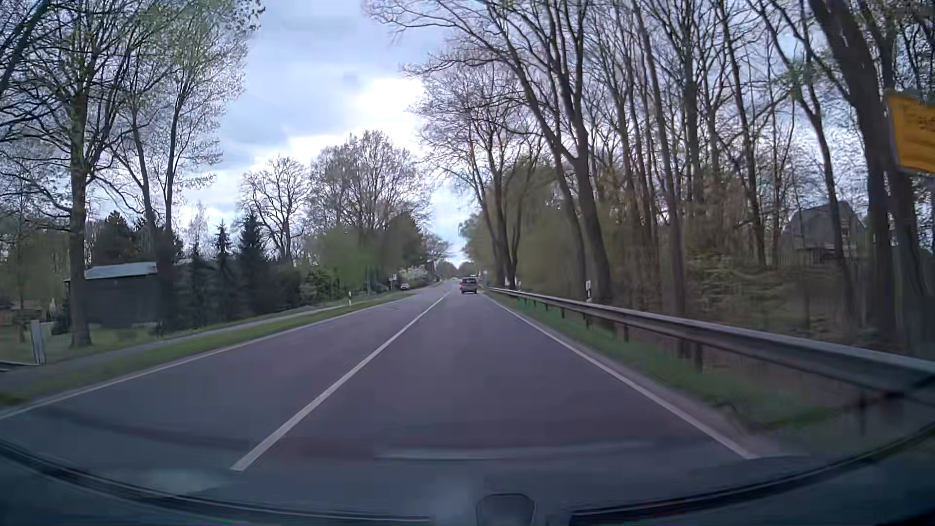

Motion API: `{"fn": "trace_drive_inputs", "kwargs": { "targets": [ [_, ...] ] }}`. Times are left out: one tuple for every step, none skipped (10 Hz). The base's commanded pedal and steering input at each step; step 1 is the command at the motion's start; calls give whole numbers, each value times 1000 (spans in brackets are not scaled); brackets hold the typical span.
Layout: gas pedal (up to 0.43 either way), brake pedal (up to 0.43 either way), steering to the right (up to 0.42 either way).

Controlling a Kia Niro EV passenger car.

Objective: Follow the waypoints while adhering to traffic rules and regulations

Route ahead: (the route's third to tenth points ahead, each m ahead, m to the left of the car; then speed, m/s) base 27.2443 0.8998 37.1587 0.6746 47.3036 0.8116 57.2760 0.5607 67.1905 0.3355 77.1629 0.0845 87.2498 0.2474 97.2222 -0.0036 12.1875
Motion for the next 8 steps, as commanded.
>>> {"fn": "trace_drive_inputs", "kwargs": {
  "targets": [
    [28, 0, -3],
    [39, 0, -3],
    [39, 0, -3],
    [47, 0, -3],
    [59, 0, -3],
    [59, 0, -3],
    [59, 0, -3],
    [59, 0, -3]
  ]
}}
